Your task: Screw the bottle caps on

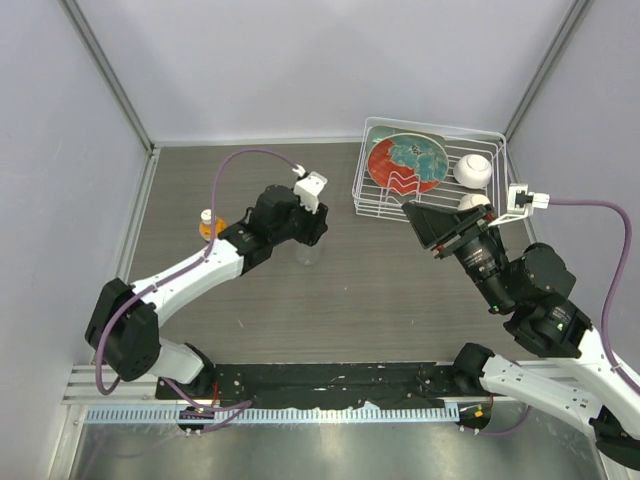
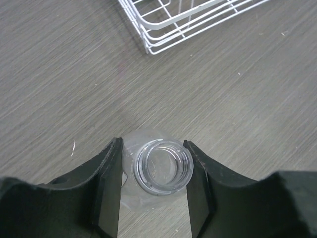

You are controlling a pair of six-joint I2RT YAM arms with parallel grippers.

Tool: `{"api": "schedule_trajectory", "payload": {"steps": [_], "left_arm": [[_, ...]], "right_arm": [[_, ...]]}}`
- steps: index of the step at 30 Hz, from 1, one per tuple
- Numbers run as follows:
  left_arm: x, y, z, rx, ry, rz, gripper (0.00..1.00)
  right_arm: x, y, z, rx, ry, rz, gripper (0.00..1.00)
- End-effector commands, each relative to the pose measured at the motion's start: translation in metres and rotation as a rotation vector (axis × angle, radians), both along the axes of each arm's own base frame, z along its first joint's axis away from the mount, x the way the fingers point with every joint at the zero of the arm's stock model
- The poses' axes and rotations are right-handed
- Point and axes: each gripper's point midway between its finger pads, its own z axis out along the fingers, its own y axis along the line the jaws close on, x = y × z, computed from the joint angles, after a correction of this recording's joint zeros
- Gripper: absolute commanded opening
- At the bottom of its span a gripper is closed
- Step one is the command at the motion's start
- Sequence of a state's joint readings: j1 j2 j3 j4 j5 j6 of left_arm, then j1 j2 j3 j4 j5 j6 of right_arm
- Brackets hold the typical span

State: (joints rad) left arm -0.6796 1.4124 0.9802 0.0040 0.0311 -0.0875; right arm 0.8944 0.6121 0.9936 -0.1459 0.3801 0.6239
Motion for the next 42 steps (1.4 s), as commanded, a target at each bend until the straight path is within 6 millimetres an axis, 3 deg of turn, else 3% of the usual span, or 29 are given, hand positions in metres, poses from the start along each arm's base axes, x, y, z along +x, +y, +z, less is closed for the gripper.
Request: {"api": "schedule_trajectory", "payload": {"steps": [1,2,4,5,6,12,13,14,16,25,28,32,38,42], "left_arm": [[-0.018,-0.017,0.011,0.14,0.039,-0.154,0.33],[-0.03,-0.008,-0.004,0.245,0.1,-0.192,0.29],[-0.037,-0.016,-0.006,0.344,0.119,-0.247,0.29],[-0.05,-0.006,-0.017,0.453,0.162,-0.289,0.29],[-0.057,-0.016,-0.021,0.503,0.172,-0.336,0.29],[-0.118,-0.013,-0.064,0.799,0.338,-0.565,0.4],[-0.123,-0.014,-0.079,0.84,0.38,-0.583,0.41],[-0.128,-0.016,-0.079,0.858,0.393,-0.597,0.41],[-0.13,-0.02,-0.093,0.88,0.439,-0.603,0.43],[-0.125,-0.047,-0.112,0.845,0.481,-0.623,0.45],[-0.129,-0.049,-0.121,0.848,0.506,-0.636,0.73],[-0.133,-0.047,-0.119,0.848,0.518,-0.638,0.93],[-0.133,-0.037,-0.1,0.828,0.466,-0.615,1.0],[-0.131,-0.019,-0.089,0.86,0.398,-0.601,1.0]], "right_arm": [[-0.006,-0.006,0.019,0.025,-0.036,0.003,0.02],[-0.007,-0.007,0.023,0.031,-0.042,0.006,0.02],[-0.008,-0.007,0.026,0.03,-0.044,0.008,0.02],[-0.007,-0.006,0.026,0.027,-0.039,0.007,0.02],[-0.008,-0.008,0.03,0.034,-0.045,0.007,0.02],[-0.006,-0.012,0.033,0.026,-0.042,-0.016,0.02],[-0.006,-0.013,0.033,0.027,-0.041,-0.02,0.02],[-0.005,-0.013,0.031,0.021,-0.039,-0.025,0.02],[-0.003,-0.014,0.029,0.015,-0.033,-0.035,0.02],[0.001,-0.014,0.02,-0.007,-0.019,-0.057,0.02],[0.003,-0.012,0.017,-0.018,-0.015,-0.06,0.02],[0.006,-0.01,0.013,-0.031,-0.009,-0.065,0.02],[0.009,-0.004,0.016,-0.038,-0.006,-0.057,0.02],[0.013,0.004,0.016,-0.048,0.003,-0.043,0.02]]}}
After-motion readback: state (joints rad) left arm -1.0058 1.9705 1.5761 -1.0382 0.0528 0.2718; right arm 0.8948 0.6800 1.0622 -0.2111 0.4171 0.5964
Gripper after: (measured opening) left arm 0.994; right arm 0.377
